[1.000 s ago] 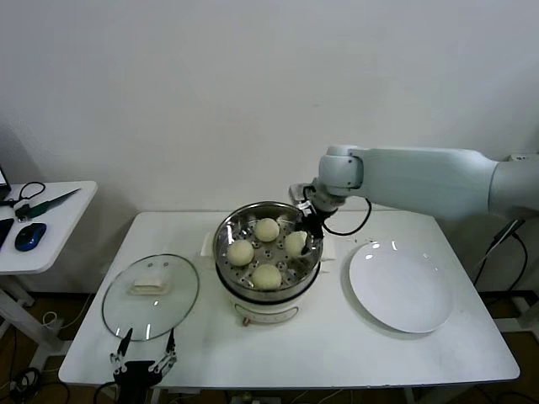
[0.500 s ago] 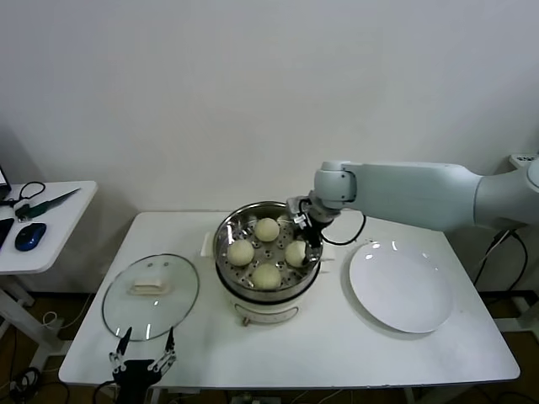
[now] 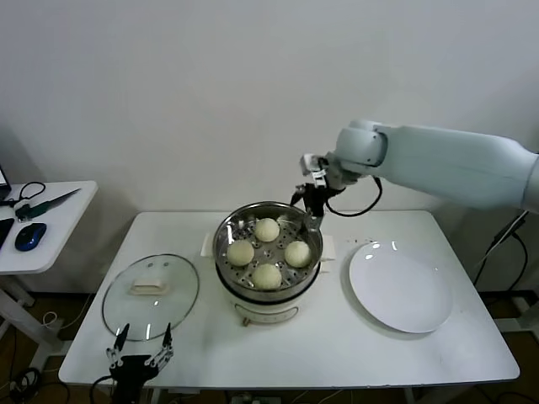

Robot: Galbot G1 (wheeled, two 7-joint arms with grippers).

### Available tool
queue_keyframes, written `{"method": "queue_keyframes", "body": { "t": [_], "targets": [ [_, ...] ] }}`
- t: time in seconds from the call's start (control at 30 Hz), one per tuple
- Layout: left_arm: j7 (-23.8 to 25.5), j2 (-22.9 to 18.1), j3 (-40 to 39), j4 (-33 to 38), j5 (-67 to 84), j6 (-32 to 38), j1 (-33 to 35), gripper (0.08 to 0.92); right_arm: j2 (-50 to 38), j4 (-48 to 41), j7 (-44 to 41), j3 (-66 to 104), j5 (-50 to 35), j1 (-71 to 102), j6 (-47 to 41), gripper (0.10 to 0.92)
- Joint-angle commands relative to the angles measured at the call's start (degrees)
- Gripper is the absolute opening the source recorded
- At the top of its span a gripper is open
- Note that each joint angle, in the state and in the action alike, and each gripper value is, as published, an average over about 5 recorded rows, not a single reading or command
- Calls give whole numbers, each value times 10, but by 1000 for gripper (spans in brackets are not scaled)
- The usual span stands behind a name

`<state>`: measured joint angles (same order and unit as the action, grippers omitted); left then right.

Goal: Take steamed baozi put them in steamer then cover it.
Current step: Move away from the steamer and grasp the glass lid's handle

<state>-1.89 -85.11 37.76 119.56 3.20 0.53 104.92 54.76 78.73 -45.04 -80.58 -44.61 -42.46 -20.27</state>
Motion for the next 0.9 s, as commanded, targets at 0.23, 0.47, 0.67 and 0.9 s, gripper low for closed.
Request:
{"method": "queue_keyframes", "body": {
  "t": [0.23,0.47,0.67,0.9],
  "targets": [
    [12,25,9,5,27,-5,-22,823,-284,92,341,551,32,444,38,823],
    [31,55,9,-4,34,8,-45,823,-313,133,368,910,83,843,103,823],
    [41,74,14,-17,-11,41,-66,823,-207,157,386,1156,104,1124,182,823],
    [43,88,21,-34,-32,80,-76,823,-60,159,373,1224,139,1260,277,823]
  ]
}}
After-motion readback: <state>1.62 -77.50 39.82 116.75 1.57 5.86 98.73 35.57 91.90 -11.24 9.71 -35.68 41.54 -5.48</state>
